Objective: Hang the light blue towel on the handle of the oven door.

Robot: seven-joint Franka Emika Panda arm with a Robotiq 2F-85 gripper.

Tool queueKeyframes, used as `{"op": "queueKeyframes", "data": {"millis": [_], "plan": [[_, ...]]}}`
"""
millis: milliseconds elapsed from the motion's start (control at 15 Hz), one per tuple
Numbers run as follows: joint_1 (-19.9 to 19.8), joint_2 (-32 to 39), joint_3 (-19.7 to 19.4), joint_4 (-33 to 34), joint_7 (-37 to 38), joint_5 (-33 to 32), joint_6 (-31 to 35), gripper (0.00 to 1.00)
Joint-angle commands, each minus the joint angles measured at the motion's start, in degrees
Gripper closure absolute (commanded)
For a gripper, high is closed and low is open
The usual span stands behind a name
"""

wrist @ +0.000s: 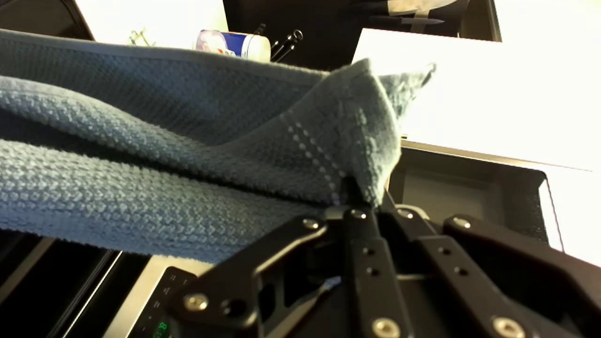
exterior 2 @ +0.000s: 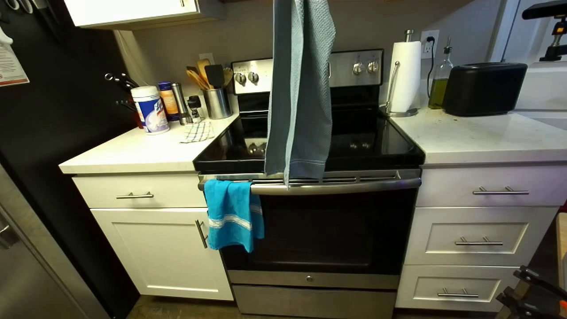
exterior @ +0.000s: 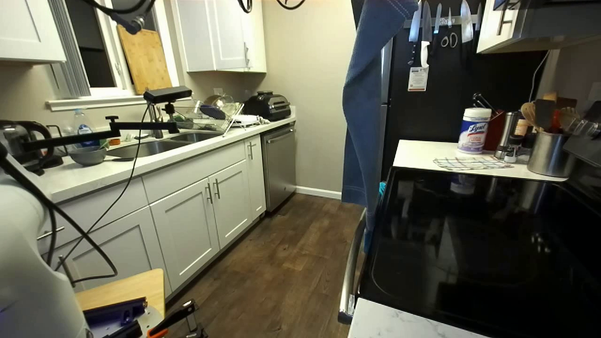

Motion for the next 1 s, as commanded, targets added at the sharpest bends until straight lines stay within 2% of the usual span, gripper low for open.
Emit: {"op": "queueKeyframes", "data": {"millis": [0,333,467,667,933], "plan": [[-0.47,-3.21,0.23,-2.76,1.32,0.02,0.15,0.99],[0.2,-4.38,-0.6,-5.44,1.48,1.72,1.09,0.99],[-1.11,-4.93,-0.34,-7.11,5.05,1.82,1.94,0.99],[-6.18,-5.93,1.73,-9.32,15.39,-0.38,2.78,0.99],[-18.66,-7.32,8.36,-10.23,31.15,-6.32,2.72,0.99]]}}
